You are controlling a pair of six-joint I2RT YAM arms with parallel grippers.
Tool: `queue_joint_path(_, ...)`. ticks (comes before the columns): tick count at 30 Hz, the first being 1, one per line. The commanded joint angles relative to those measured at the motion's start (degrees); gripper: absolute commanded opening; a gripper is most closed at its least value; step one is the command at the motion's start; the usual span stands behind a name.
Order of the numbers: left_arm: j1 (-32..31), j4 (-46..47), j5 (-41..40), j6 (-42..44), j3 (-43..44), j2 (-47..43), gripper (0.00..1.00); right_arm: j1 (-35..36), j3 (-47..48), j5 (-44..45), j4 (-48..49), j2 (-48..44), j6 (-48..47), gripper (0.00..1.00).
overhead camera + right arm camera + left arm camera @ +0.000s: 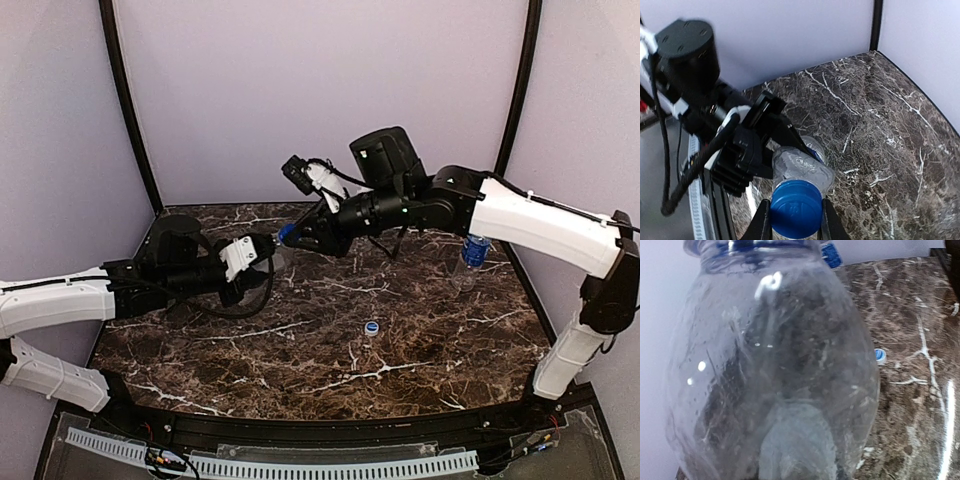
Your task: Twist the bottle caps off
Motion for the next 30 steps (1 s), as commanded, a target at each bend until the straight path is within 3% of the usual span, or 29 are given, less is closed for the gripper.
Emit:
queue_joint_path(1,-0.3,-17.4,22.6,5.8,1.9,-1.1,0.20,4.5,-3.9,-9.0,-2.3,-4.5,-26.3,0.00)
queue_joint_path(3,-0.3,-23.3,31.0,7.8,2.8,-0.9,0.21,6.6,-5.9,-10.1,-4.7,-6.1,-37.3,0.00)
queue_joint_path(8,-0.5,-33.0,34.5,16.9,2.8,-0.9,0.20,11.6,-11.7,-4.2,-7.9,-9.4,-61.6,0.00)
queue_joint_path(15,-0.7,-36.4,33.7,20.5,3.0,-0.6,0.20,15.1,-12.5,11.2,-6.2,-9.2,-77.2,0.00)
queue_joint_path(21,-0.7,-33.7,33.0,18.9,2.3,-1.2,0.19,15.3,-15.0,12.3,-1.2,-9.6,-79.3,0.02)
queue_joint_path(23,-0.7,-32.4,32.5,18.0,2.3,-1.3,0.18,15.3,-15.7,12.6,0.2,-9.6,-78.1,0.20)
queue_joint_path(25,-0.7,-31.6,32.1,17.4,2.2,-1.4,0.18,15.3,-16.7,12.9,2.1,-10.0,-76.5,0.53)
queue_joint_path(27,-0.7,-31.1,31.6,17.0,2.2,-1.4,0.17,15.3,-18.0,13.9,5.0,-10.6,-73.5,0.80)
queue_joint_path(28,-0.7,-31.1,31.0,16.9,2.2,-1.5,0.17,15.3,-18.6,14.4,6.4,-11.1,-71.6,0.90)
queue_joint_path(30,-0.7,-30.6,29.3,16.2,2.1,-1.9,0.16,14.8,-19.7,14.5,7.8,-12.7,-67.2,0.97)
